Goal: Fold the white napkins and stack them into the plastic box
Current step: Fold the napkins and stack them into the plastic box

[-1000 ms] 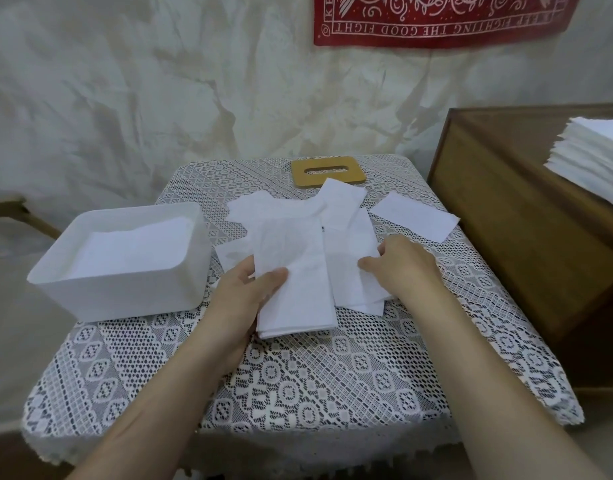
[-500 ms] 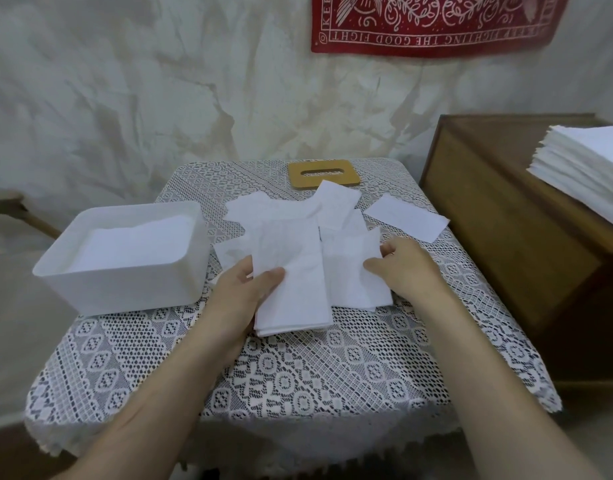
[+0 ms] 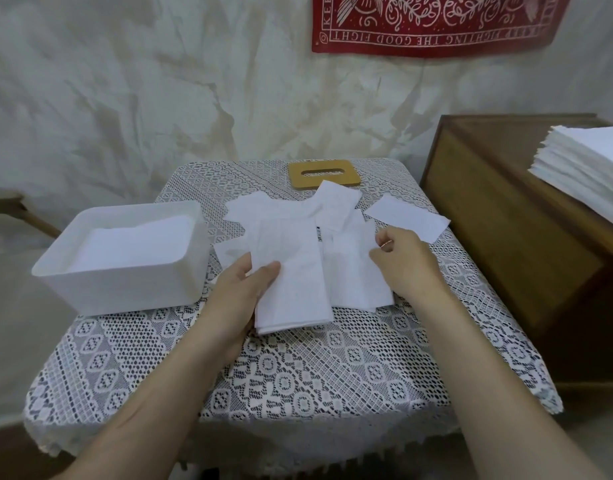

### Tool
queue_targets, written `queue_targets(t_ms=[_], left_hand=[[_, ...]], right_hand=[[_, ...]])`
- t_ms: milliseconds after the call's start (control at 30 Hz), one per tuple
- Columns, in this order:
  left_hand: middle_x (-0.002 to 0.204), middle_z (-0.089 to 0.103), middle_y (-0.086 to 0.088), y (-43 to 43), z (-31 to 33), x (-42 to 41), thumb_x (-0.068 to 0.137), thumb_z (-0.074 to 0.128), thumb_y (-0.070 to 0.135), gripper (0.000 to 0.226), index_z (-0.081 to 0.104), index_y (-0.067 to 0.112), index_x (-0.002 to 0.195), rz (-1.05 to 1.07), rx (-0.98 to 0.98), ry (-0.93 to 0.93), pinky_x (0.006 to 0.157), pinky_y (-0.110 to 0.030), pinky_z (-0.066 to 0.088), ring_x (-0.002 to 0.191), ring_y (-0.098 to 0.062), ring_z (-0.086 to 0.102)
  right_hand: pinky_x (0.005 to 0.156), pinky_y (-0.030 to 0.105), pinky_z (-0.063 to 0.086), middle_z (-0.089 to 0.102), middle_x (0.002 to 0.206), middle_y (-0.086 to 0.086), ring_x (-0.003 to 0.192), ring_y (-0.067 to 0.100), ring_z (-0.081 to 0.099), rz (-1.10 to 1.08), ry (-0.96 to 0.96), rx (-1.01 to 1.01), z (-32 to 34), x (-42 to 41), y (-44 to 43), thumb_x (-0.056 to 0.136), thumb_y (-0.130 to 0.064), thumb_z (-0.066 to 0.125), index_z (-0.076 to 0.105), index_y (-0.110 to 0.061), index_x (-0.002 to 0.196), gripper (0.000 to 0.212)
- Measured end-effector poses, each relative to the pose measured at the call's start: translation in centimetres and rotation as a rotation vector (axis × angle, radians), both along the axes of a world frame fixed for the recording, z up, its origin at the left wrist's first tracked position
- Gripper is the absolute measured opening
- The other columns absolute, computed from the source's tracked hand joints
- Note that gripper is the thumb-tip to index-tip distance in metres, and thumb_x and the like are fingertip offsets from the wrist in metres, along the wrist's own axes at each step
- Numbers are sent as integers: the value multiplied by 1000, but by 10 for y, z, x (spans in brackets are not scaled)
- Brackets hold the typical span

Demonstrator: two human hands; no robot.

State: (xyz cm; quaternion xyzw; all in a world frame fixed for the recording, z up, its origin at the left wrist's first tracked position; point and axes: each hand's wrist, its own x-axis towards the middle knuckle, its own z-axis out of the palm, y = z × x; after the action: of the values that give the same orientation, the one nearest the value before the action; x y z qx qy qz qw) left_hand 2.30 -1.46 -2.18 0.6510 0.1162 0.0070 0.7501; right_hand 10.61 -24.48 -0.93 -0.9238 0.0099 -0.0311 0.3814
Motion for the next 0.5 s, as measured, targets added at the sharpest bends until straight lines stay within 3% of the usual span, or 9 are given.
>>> queue_targets(t_ms=[100,200,367,500], left_hand=[[115,78,1,-1,0,-1,105,58,21,24,66,18,127,-3,-6,-8,95,-46,57,106,-22,75],[116,78,2,0,-1,-3,106,55,23,23,66,19,126,-1,-15,-10,96,-46,56,108,-21,74],[111,79,6,1,-1,-6,107,53,28,18,67,23,119,13,-53,-14,94,-41,56,107,-17,74],[115,78,7,1,-1,-5,107,54,33,22,67,24,122,24,-64,7,104,-46,53,111,-17,72]], right_hand=[[70,30,37,67,91,-4,88,23,60,-18,-54,78,5,-2,-4,98,-25,62,66,-23,98,4],[65,32,44,70,83,1,72,21,60,23,-99,375,17,-11,-3,98,-19,63,67,-22,89,10],[60,26,53,77,81,-3,68,11,68,83,-24,790,43,-34,0,100,-11,61,70,-18,94,13],[46,17,47,73,74,-2,54,6,63,149,79,886,46,-43,12,99,-8,62,69,-15,94,12]])
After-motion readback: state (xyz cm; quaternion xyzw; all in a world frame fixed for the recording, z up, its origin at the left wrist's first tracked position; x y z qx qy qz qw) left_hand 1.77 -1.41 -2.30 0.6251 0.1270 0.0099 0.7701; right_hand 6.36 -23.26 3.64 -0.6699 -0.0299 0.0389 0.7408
